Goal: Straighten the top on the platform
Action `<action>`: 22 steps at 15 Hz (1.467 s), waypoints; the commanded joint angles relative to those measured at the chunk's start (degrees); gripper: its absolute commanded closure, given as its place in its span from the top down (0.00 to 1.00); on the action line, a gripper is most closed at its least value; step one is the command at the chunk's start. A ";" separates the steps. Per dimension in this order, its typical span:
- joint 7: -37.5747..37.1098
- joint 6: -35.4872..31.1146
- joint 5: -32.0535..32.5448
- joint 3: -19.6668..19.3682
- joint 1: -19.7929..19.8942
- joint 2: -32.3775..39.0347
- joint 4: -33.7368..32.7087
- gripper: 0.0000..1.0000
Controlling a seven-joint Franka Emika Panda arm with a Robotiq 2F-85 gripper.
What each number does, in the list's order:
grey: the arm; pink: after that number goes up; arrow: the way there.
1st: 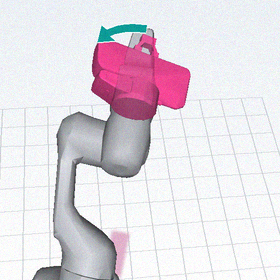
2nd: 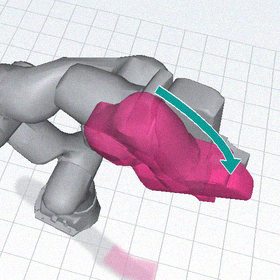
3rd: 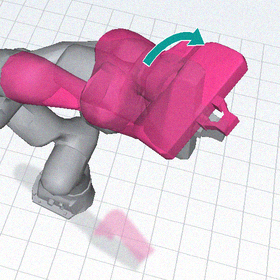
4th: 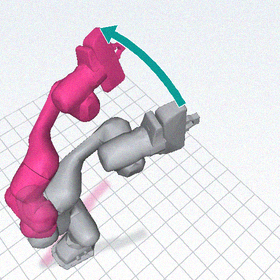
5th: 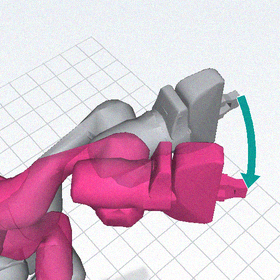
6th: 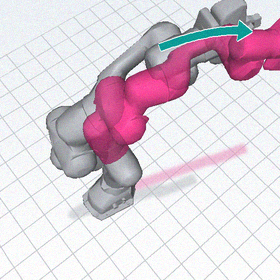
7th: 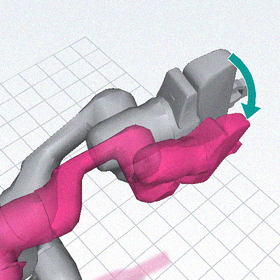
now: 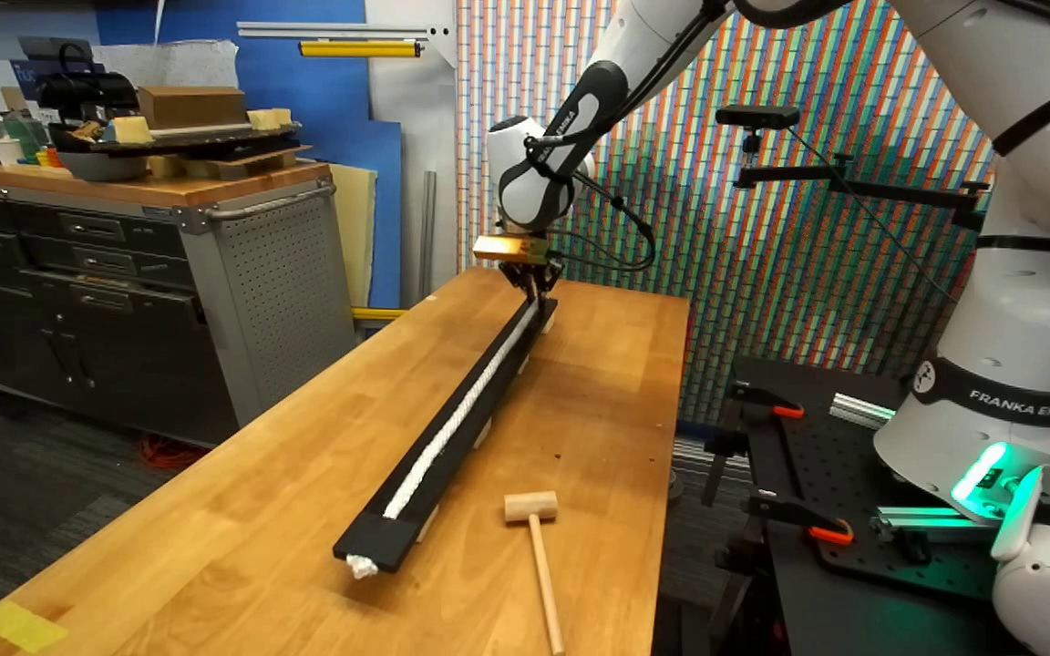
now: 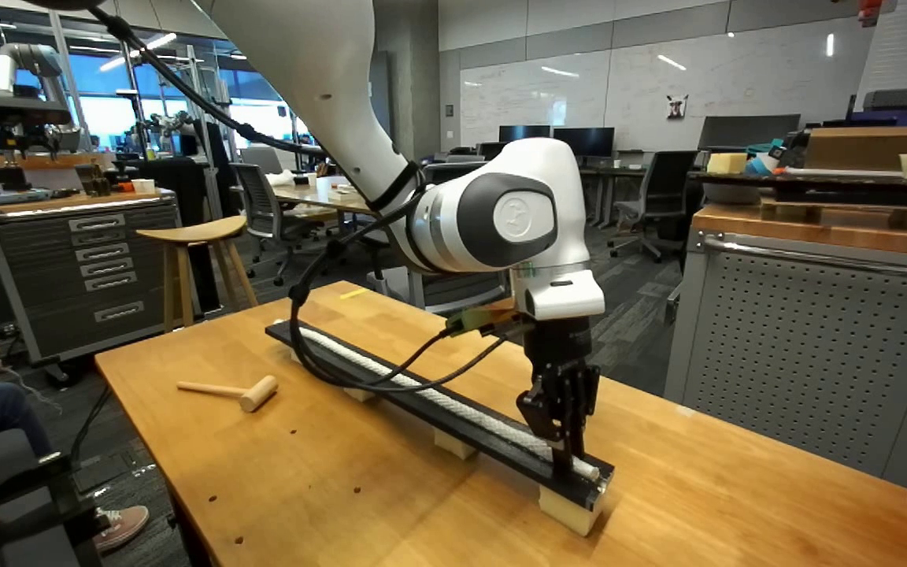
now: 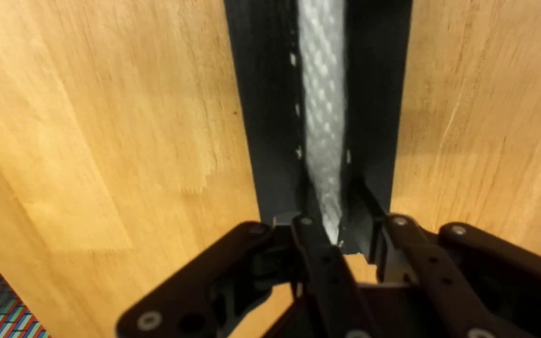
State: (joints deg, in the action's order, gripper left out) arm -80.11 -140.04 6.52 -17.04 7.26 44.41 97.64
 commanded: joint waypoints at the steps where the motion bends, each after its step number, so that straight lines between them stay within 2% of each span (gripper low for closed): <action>1: 1.02 -3.67 -1.46 -1.42 0.61 1.03 -0.89 0.57; 5: 0.84 -5.99 -1.60 -2.24 0.84 0.98 -0.36 0.88; 7: 0.94 -6.57 -1.66 -2.50 0.83 0.78 -0.17 1.00; 12: 2.44 -6.73 -0.58 -2.83 -0.23 -1.16 0.59 1.00; 16: 6.64 -5.69 2.61 -3.64 -3.22 -4.39 1.79 1.00; 22: 16.07 4.35 9.24 -2.14 -8.22 -11.05 3.59 1.00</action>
State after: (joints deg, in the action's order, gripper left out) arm -68.77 -140.57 12.83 -19.08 1.70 38.33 98.29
